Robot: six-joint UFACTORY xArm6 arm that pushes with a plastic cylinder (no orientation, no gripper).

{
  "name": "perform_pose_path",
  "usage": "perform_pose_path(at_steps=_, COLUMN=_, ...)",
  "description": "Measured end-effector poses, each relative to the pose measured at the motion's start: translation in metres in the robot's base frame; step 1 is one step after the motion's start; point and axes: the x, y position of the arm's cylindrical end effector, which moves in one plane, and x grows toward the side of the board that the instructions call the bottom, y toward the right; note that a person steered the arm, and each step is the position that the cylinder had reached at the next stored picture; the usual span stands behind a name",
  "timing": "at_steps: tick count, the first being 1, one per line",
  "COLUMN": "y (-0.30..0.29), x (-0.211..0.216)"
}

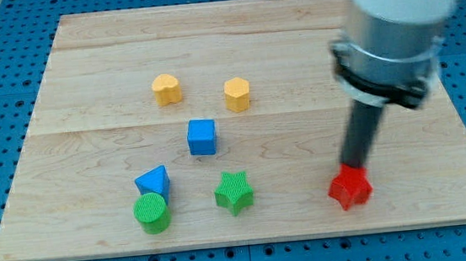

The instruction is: Push the cube into the triangle

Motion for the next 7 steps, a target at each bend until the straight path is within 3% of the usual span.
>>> perform_pose_path(at_steps=1, y=0.006, x=-0.003)
perform_pose_path(at_steps=2, y=-0.046, x=-0.038)
perform_pose_path(at_steps=5, y=-0.131, x=-0.045)
perform_pose_path(at_steps=7, y=-0.126, x=-0.039)
